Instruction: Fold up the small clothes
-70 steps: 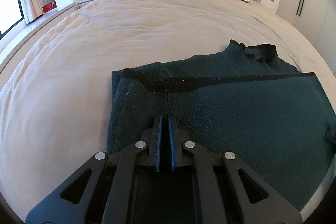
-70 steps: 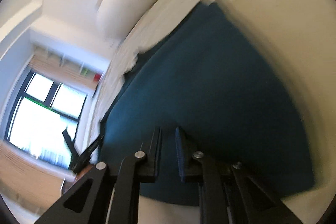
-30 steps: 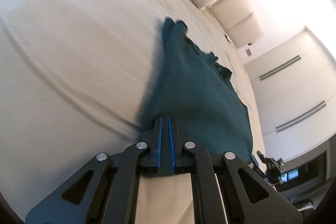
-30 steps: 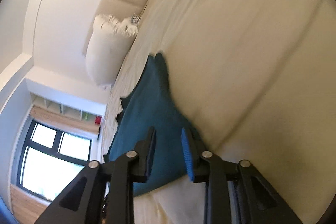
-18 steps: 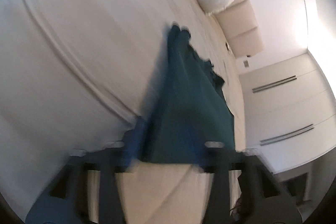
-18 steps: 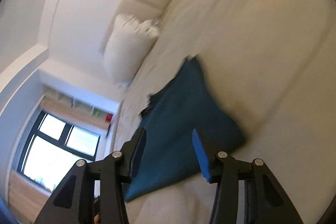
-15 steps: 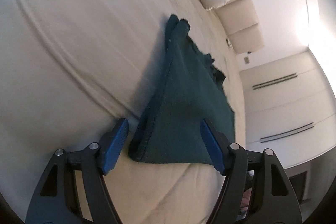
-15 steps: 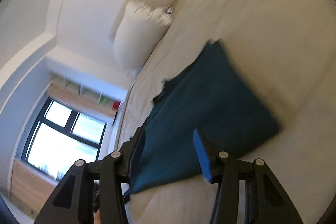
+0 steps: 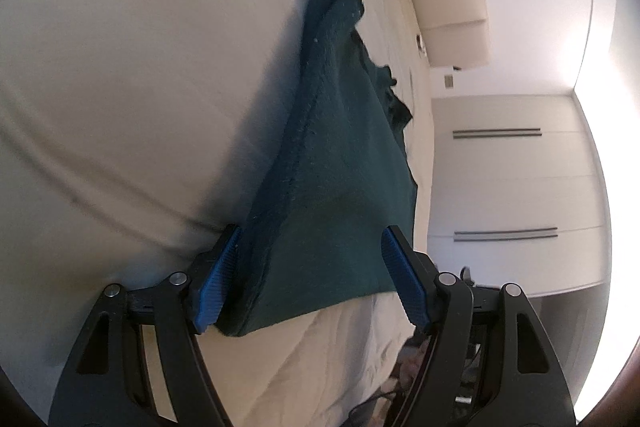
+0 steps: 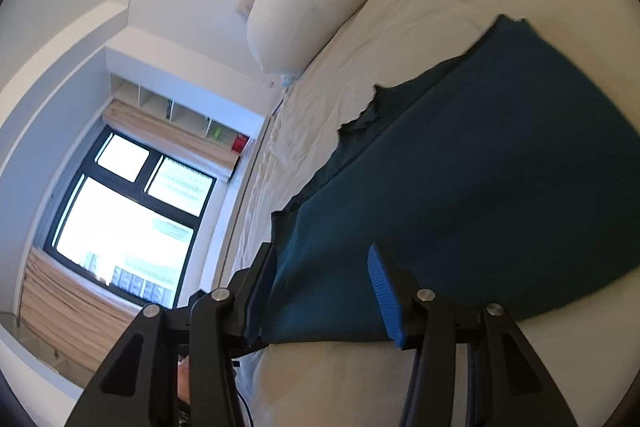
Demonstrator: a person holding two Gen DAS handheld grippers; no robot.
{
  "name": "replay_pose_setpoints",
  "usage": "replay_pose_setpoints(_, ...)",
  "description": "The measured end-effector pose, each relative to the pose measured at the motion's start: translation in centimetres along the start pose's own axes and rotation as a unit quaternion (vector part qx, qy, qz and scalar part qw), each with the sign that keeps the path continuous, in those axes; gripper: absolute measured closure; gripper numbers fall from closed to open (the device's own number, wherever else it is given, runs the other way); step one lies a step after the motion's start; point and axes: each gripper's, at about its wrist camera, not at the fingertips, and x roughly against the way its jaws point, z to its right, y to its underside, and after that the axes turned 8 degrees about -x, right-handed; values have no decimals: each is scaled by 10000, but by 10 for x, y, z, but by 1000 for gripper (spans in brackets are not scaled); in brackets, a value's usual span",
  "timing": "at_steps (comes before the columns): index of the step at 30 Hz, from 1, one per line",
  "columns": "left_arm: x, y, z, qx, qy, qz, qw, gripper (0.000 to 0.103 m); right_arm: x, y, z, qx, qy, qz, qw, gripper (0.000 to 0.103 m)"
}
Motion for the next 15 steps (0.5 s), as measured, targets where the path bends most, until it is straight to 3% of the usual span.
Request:
replay_pose_setpoints(3,-1,-1,-6,196,149,-94,9997,54,-21,1,-13,189,60,-215,9996,51)
replay_pose_setpoints(4,-3,-2,-8,248,175,-100,9995,67,-28,1,-17,249,82,-290,9992,51)
replay_pose_setpoints(5,-4,-2,-11,280,178,-101,9994,72,-39,1,-21,315,114,-395,9987,51)
replay_pose_setpoints(7,-5,-2,-15,295,207,-103,9993,75,-56,1,-26,399,189,-539,9976,51)
replay_pose_setpoints(11,-5,-5,-9,140,110,20,9998,93,-94,-1,-32,518,317,-874,9943,51)
replay_pose_setpoints(15,10,-5,-5,-8,-15,204,9998,95,-127,-5,-21,449,538,-1094,9915,51)
